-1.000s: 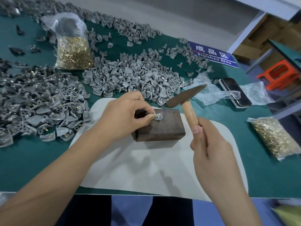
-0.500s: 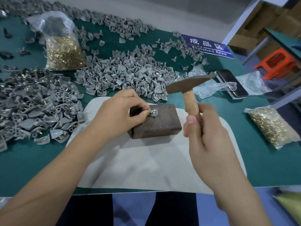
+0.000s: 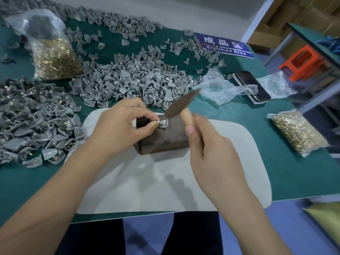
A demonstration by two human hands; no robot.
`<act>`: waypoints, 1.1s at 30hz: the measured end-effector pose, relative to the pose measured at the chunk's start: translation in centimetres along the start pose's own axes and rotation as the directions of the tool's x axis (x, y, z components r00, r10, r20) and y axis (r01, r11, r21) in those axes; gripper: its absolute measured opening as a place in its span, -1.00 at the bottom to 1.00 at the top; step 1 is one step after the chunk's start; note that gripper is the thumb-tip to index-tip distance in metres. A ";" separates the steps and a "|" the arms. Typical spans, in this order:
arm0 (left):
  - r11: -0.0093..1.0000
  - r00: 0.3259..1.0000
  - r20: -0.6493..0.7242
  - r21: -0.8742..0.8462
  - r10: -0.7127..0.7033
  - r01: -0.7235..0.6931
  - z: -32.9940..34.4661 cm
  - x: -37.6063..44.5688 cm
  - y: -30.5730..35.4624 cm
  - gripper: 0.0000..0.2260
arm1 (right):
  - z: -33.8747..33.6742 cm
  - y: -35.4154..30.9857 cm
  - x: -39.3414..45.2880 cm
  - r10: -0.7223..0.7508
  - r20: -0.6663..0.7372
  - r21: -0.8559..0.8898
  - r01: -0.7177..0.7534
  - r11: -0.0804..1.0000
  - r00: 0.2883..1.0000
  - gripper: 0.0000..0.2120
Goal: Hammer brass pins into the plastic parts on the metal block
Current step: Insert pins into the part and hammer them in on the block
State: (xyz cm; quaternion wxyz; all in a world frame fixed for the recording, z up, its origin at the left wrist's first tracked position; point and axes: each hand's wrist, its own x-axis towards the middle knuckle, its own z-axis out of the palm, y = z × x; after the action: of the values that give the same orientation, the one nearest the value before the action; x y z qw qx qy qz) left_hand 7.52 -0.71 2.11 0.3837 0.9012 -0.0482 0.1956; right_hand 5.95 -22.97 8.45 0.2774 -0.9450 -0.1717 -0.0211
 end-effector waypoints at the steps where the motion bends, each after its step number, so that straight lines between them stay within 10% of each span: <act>1: 1.000 1.000 -0.004 0.002 0.000 0.000 0.0 0.0 0.0 -0.95 | -0.1 0.0 0.1 -0.006 0.054 -0.072 0.010 0.997 0.999 -0.75; 8: 1.000 1.000 0.002 -0.028 -0.014 0.014 0.0 0.0 -0.1 -0.95 | -1.1 -0.4 0.4 -0.042 -0.191 0.046 0.051 0.998 0.981 -0.69; 14: 0.999 1.000 -0.003 -0.045 -0.008 0.008 0.0 0.0 -0.1 -0.95 | -0.3 -0.3 0.1 -0.007 0.051 -0.102 0.012 0.995 0.999 -0.72; 20: 1.000 1.000 -0.003 -0.021 -0.016 0.016 0.0 0.0 -0.3 -0.95 | -0.7 -0.4 0.5 -0.045 -0.269 0.066 0.065 0.996 0.962 -0.71; 24: 0.999 1.000 -0.014 -0.027 -0.021 0.020 0.1 -0.1 -0.2 -0.96 | 0.3 -0.4 0.4 0.012 0.007 -0.064 -0.011 0.998 1.000 -0.67; 30: 1.000 1.000 -0.025 -0.015 -0.013 0.013 0.1 -0.1 0.0 -0.97 | -0.2 0.4 0.2 -0.023 -0.314 0.083 0.051 0.995 0.949 -0.68; 33: 1.000 1.000 -0.017 -0.011 -0.014 0.014 0.0 -0.1 -0.2 -0.97 | 0.5 0.0 0.2 -0.020 -0.137 0.024 0.024 0.999 0.990 -0.64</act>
State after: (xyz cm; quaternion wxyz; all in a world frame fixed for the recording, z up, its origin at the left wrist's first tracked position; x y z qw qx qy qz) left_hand 7.52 -0.58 1.96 0.3905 0.8977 -0.0399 0.2002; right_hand 6.09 -22.63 8.06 0.3005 -0.9358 -0.1629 -0.0867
